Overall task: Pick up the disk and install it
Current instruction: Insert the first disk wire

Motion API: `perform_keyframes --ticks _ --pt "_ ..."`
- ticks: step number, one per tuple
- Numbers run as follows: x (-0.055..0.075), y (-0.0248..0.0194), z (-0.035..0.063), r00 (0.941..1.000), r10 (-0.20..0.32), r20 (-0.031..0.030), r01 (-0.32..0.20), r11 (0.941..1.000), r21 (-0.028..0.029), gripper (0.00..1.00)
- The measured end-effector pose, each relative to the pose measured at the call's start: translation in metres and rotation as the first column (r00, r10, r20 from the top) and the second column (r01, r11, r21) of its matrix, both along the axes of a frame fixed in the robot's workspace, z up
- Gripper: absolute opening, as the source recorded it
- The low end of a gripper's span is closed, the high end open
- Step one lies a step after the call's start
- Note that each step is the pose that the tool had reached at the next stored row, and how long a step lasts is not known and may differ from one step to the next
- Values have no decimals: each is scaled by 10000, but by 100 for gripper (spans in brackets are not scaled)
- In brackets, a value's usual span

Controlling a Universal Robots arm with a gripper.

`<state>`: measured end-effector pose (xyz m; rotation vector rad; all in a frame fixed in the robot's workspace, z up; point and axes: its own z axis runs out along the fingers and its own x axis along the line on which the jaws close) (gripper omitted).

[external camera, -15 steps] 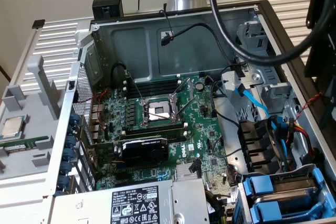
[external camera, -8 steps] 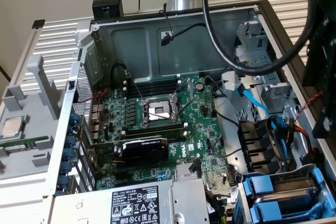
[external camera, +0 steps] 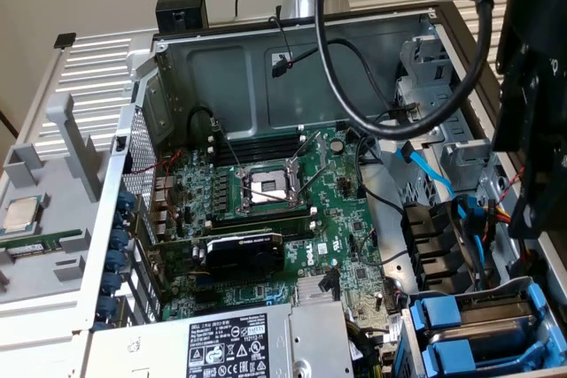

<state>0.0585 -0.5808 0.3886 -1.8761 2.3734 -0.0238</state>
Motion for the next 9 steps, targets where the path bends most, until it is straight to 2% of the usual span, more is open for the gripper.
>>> perform_keyframes --ticks 1,3,9 --pt "0 2 -2 10000 -42 63 42 10000 0 71" --pt "0 2 -6 9997 -215 120 215 9998 7 71" --pt "-10 5 -106 9972 -735 127 735 9973 4 71"
